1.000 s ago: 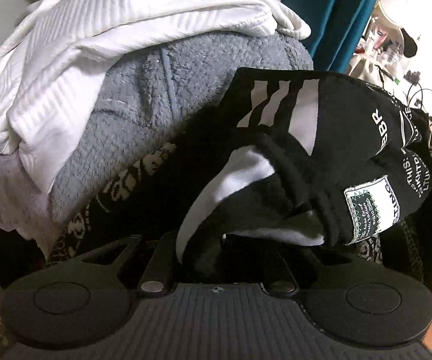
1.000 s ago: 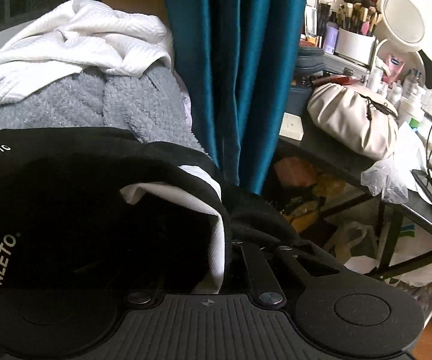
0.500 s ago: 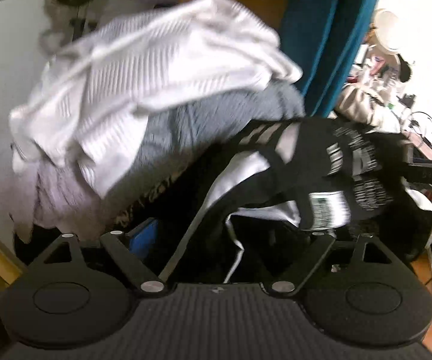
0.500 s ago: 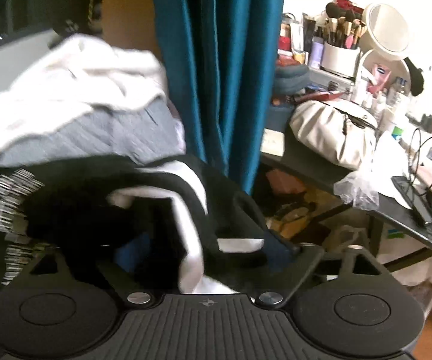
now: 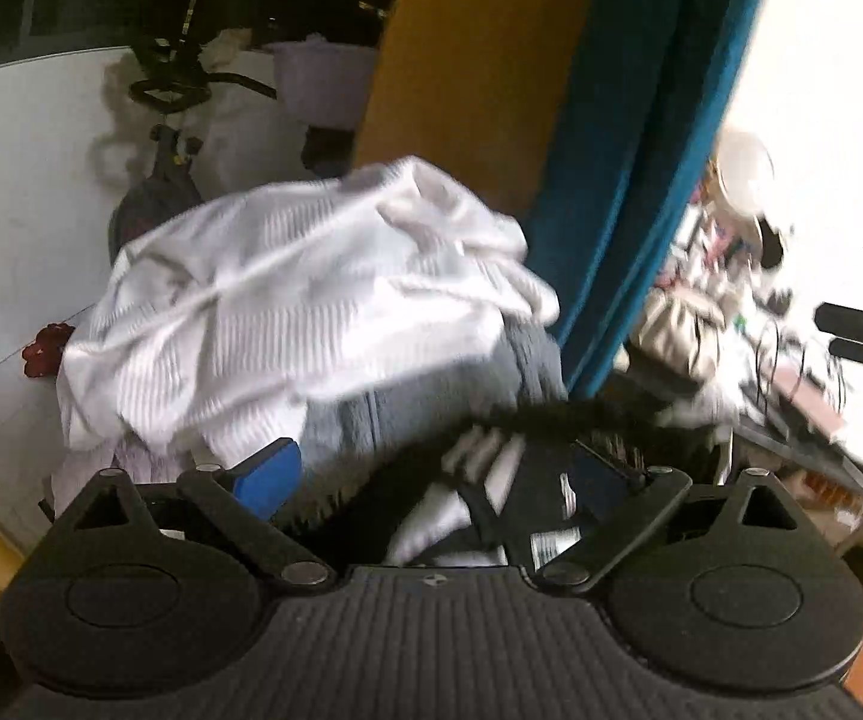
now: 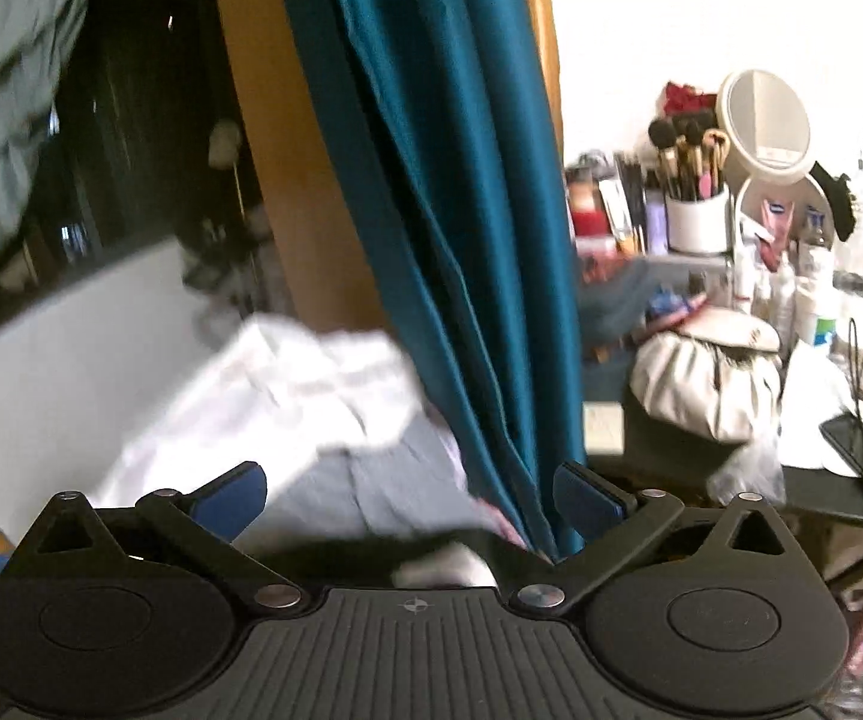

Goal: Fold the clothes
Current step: 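Open both grippers to release the black striped jacket onto the heap, then move both open grippers down onto the white ribbed garment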

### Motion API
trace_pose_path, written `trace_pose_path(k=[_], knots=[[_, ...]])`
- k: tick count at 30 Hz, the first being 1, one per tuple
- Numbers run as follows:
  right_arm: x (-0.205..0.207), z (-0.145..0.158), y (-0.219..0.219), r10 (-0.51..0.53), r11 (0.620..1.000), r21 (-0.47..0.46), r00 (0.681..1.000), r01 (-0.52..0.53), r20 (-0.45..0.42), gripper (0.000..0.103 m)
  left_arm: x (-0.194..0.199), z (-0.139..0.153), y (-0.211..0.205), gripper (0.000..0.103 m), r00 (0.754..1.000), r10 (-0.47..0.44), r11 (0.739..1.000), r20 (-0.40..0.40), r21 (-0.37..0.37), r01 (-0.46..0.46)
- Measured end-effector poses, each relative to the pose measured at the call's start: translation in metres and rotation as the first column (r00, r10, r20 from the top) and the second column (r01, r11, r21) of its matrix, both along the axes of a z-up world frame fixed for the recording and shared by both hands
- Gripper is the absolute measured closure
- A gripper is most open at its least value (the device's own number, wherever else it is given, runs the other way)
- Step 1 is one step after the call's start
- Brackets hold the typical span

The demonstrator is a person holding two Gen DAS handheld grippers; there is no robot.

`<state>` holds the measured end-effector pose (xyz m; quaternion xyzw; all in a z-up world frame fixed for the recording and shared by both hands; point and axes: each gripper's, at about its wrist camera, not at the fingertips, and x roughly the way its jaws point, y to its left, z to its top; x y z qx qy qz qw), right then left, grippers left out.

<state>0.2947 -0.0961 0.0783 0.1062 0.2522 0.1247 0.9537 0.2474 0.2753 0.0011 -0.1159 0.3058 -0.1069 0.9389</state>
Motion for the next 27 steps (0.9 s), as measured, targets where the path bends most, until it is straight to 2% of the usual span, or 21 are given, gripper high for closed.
trace_pose_path(k=[3,7,12,19,24,27], knots=[[0.016,0.025,0.001,-0.003,0.998,0.065,1.0,0.001,0.03,0.001,0.018,0.022,0.016,0.002,0.997,0.024,1.0,0.069,0.0,-0.024],[0.04,0.051,0.015,0.002,0.997,0.071,0.997,-0.008,0.076,0.001,0.05,0.045,0.04,0.001,0.991,0.046,0.999,0.122,0.025,-0.049],[0.079,0.06,0.047,0.022,0.999,0.047,0.994,-0.027,0.104,0.001,0.102,0.039,0.068,0.001,0.992,0.038,0.995,0.117,0.091,-0.049],[0.149,0.014,0.095,-0.043,0.998,0.039,0.999,0.044,-0.024,0.001,0.182,-0.017,0.085,0.001,1.0,-0.012,0.989,0.017,0.145,0.01],[0.187,-0.023,0.136,-0.048,0.999,0.02,0.995,0.05,-0.084,0.001,0.225,-0.055,0.081,0.001,0.996,-0.08,0.994,-0.026,0.071,0.082],[0.205,-0.045,0.163,-0.03,1.0,0.0,0.994,0.03,-0.108,0.001,0.245,-0.078,0.082,0.001,0.99,-0.112,0.993,-0.088,0.013,0.114]])
